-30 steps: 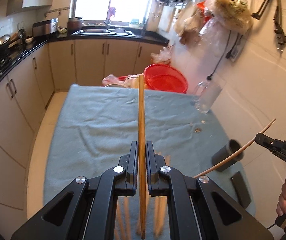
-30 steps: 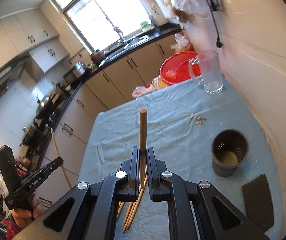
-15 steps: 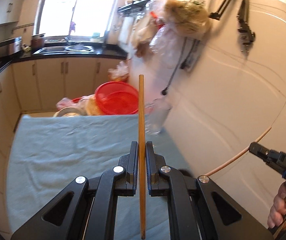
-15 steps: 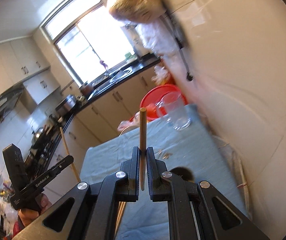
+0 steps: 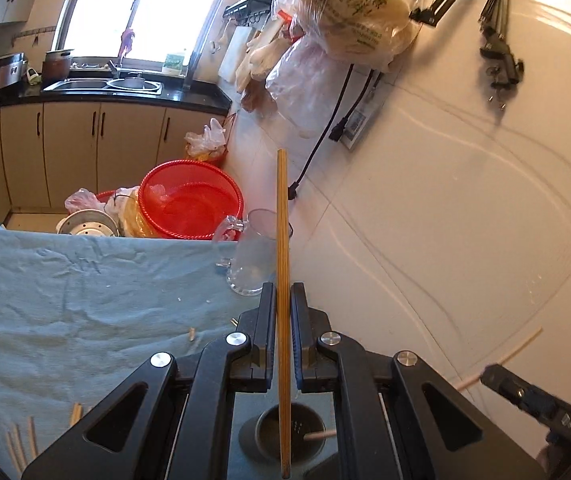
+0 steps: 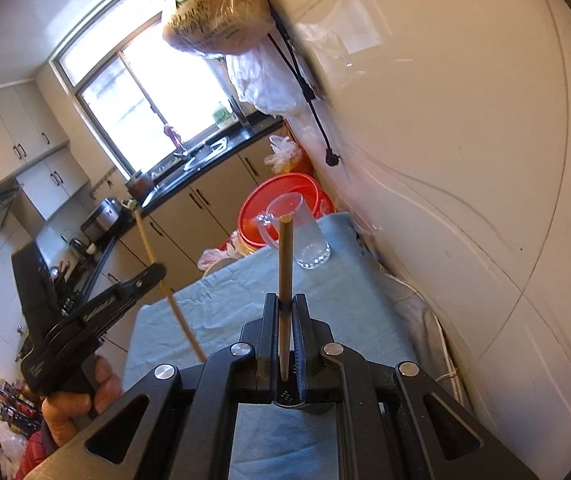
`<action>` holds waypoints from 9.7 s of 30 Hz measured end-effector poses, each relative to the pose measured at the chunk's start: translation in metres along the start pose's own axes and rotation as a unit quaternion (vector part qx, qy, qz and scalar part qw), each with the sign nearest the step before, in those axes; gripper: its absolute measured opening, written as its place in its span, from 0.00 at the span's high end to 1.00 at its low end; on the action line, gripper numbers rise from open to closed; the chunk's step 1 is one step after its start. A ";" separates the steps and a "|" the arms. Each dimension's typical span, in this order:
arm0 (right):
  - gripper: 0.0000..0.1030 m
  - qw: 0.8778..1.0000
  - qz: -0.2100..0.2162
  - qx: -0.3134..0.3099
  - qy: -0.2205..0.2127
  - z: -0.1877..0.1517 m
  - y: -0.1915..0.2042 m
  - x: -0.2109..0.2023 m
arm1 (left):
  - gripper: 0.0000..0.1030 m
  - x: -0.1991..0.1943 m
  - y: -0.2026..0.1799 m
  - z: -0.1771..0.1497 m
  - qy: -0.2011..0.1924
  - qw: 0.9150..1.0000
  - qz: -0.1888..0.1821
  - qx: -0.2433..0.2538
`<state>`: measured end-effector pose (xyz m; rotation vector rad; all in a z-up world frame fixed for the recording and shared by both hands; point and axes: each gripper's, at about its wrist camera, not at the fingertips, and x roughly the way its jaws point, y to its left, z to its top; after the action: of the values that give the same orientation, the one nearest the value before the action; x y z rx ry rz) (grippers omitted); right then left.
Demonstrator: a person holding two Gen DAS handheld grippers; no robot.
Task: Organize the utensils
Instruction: 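Lift held chopsticks upright and carry both tools to the black holder, then lower chopsticks into the black holder and open both tools, then move both open tools back over the remaining chopsticks, then close left tool on a chopstick while right tool grasps another chopstick, then lift chopsticks upright and carry both tools over the black holder, then drop chopsticks into the black holder by opening both tools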
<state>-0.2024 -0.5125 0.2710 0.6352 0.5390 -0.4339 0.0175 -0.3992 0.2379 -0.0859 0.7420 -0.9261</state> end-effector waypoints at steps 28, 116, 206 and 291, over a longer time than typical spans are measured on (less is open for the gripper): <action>0.92 0.993 -0.016 -0.002 0.115 -0.024 -0.029 0.099 | 0.92 0.062 0.004 -0.068 0.068 0.997 0.044 0.020; 0.67 0.953 -0.002 -0.008 0.304 -0.209 0.149 0.218 | 0.90 -0.102 0.303 -0.222 0.229 0.953 0.192 -0.043; 0.93 0.995 0.081 -0.055 0.010 -0.074 0.096 0.013 | 0.94 -0.170 0.116 -0.080 0.023 0.992 0.123 0.033; 0.92 0.999 0.003 0.001 0.040 -0.019 -0.025 0.059 | 0.93 0.006 -0.031 -0.039 0.111 0.987 0.040 0.112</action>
<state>-0.1759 -0.5311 0.2121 0.6588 0.6133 -0.4052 -0.0257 -0.4129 0.2166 0.2464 0.8367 -0.9463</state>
